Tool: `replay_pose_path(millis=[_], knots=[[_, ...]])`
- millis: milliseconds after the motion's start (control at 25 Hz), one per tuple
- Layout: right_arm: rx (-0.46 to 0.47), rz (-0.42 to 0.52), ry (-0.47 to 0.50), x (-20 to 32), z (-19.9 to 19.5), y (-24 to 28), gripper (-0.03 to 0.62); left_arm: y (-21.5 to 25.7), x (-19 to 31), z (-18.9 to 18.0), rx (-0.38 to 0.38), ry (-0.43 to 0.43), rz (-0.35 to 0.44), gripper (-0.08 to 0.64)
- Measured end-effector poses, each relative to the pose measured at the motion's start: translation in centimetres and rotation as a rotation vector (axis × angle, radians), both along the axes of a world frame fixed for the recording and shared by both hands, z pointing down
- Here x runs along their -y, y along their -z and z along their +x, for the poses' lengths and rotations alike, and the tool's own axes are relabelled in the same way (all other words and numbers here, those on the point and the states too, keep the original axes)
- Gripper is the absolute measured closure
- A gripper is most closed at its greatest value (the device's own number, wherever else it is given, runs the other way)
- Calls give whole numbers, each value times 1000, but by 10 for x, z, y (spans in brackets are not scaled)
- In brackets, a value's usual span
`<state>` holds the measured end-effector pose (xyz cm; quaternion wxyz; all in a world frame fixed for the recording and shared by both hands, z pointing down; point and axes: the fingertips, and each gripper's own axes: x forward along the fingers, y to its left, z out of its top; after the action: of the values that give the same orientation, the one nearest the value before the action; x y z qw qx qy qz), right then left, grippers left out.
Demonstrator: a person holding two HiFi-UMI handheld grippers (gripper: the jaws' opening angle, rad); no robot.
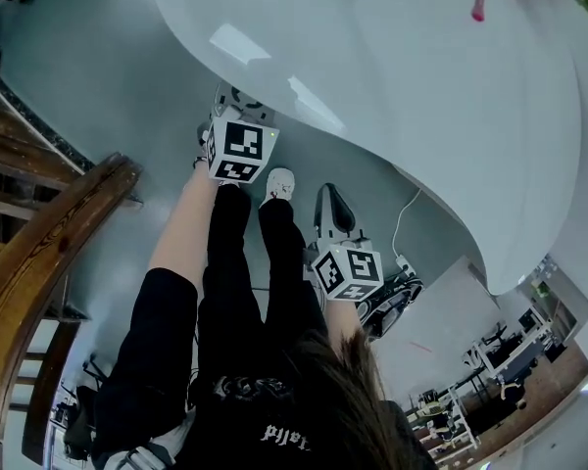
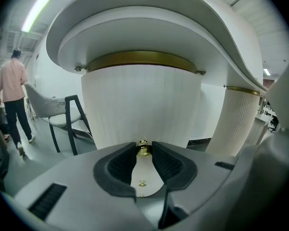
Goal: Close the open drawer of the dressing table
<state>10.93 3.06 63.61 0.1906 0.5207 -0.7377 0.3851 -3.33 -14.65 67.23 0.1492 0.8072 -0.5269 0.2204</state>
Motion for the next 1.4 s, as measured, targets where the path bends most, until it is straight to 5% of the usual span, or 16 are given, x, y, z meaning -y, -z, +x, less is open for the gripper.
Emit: replay_pose_path(millis=[560, 1240, 1400], knots=[[20, 108, 15, 36, -11, 17, 566, 1, 14, 7, -23, -13, 60, 445], [-26, 119, 82, 4, -26, 23, 566, -2, 13, 0, -3, -50, 83, 436], [-33, 121, 84, -5, -27, 34, 566, 3, 8, 8, -62, -41, 45, 395]])
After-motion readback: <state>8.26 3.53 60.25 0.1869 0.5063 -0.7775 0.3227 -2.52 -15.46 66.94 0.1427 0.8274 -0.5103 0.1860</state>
